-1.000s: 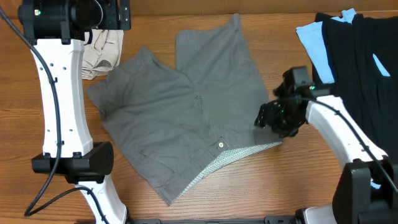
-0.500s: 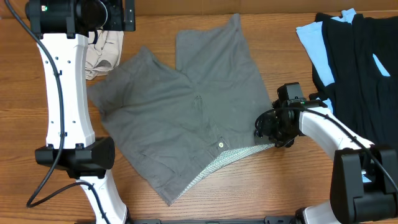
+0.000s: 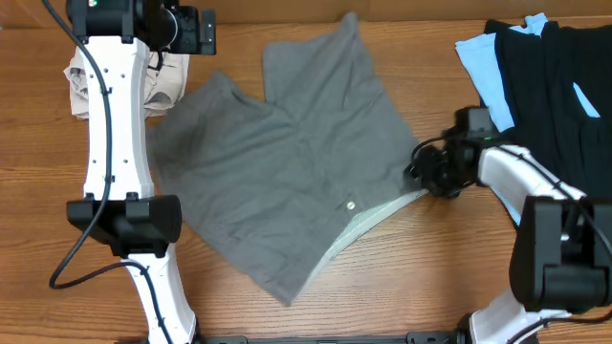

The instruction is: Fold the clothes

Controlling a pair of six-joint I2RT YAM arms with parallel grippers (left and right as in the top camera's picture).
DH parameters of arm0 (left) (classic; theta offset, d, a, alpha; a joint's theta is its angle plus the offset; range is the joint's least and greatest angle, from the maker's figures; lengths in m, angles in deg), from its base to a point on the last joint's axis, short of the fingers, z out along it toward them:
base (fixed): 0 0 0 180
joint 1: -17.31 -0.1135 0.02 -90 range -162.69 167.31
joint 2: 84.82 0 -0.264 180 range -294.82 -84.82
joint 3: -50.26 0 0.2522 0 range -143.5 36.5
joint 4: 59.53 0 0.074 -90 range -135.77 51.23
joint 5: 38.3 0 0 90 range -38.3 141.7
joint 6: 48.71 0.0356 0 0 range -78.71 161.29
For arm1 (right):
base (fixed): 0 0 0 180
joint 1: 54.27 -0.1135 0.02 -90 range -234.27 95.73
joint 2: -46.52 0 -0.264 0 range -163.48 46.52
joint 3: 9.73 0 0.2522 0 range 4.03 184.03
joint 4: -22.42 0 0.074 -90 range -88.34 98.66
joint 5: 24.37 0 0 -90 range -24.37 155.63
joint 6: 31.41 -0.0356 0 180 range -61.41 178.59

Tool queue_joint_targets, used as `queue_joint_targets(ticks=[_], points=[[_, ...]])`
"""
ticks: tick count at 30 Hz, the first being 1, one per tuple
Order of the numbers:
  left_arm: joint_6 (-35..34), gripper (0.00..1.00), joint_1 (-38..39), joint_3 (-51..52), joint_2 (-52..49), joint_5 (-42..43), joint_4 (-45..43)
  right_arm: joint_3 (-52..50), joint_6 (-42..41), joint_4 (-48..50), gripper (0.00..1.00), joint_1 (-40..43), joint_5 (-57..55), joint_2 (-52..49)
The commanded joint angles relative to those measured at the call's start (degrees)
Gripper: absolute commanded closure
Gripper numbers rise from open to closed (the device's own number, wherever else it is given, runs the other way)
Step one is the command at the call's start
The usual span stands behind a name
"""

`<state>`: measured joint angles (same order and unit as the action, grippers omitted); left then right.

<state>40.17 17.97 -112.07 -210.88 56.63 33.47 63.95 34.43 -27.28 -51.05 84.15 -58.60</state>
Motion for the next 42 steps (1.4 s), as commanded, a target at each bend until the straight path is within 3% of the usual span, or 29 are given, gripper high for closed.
queue_joint_targets(ticks=[1,14,16,21,28,39,42], points=[[-1.03,0.00,0.07,0.31,-2.80,1.29,-0.26,1.51,3.96,1.01,0.47,5.79,-12.37,-6.16],[-0.98,0.00,2.75,0.31,-13.07,1.33,-1.95,20.90,12.31,1.27,0.46,12.02,-19.54,-7.96],[-0.24,0.00,3.34,0.31,-14.60,1.36,-3.69,24.39,13.35,-1.66,0.42,12.00,-19.26,-8.00],[2.49,0.00,5.01,0.31,-18.23,5.38,-11.74,37.97,14.19,-15.91,0.19,10.75,-18.23,-7.67],[2.89,0.00,8.17,0.28,-23.82,8.04,-26.93,53.90,14.21,-33.94,0.12,5.79,-15.89,-6.60],[2.45,0.01,11.76,0.28,-32.28,3.54,-33.92,55.28,14.16,-37.81,0.12,-0.66,-15.89,-6.01],[0.13,0.05,11.78,0.28,-34.07,3.52,-34.91,55.28,13.70,-38.10,0.13,-1.09,-15.87,-6.01]])
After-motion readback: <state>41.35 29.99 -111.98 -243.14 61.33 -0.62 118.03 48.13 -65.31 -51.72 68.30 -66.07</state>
